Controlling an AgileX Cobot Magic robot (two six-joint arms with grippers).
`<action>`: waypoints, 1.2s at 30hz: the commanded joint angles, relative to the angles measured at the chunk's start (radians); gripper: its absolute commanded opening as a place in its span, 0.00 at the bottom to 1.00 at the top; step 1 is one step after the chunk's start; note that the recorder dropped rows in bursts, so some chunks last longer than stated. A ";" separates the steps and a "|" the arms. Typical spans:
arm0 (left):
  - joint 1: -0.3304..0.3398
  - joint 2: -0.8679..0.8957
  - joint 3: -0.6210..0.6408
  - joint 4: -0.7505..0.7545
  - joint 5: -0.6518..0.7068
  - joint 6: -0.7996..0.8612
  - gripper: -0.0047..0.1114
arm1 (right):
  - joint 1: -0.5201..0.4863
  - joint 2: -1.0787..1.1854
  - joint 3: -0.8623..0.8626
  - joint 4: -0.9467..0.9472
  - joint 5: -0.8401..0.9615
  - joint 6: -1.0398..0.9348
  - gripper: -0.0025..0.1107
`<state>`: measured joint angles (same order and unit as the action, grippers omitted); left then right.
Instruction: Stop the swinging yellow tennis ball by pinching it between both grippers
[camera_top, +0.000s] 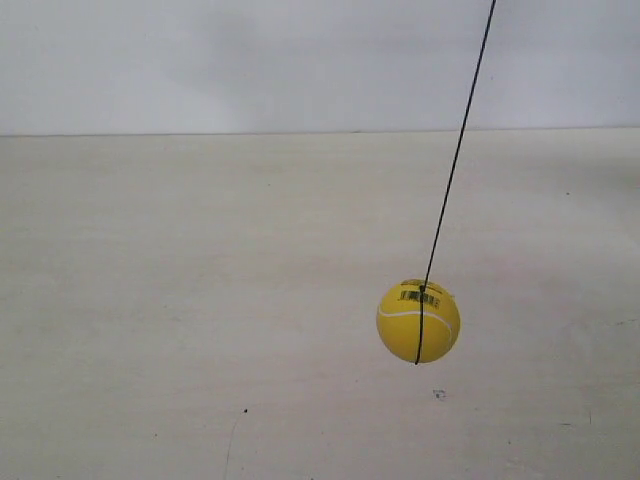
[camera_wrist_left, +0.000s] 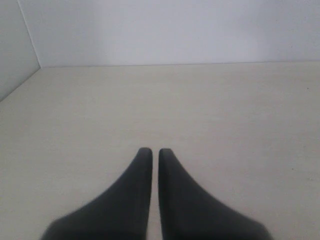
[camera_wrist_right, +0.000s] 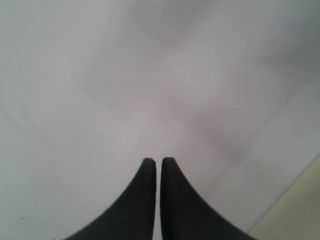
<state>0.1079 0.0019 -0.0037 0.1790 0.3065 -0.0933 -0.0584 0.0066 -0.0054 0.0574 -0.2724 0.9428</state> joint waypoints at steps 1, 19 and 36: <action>0.002 -0.002 0.004 -0.002 0.001 0.005 0.08 | -0.001 -0.007 0.005 -0.015 0.007 -0.008 0.02; 0.002 -0.002 0.004 -0.002 0.001 0.005 0.08 | -0.001 -0.007 0.005 -0.019 0.484 -0.603 0.02; 0.002 -0.002 0.004 -0.002 0.001 0.005 0.08 | -0.001 -0.007 0.005 -0.023 0.611 -0.993 0.02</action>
<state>0.1079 0.0019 -0.0037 0.1790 0.3065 -0.0933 -0.0584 0.0066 0.0005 0.0384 0.3371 -0.0402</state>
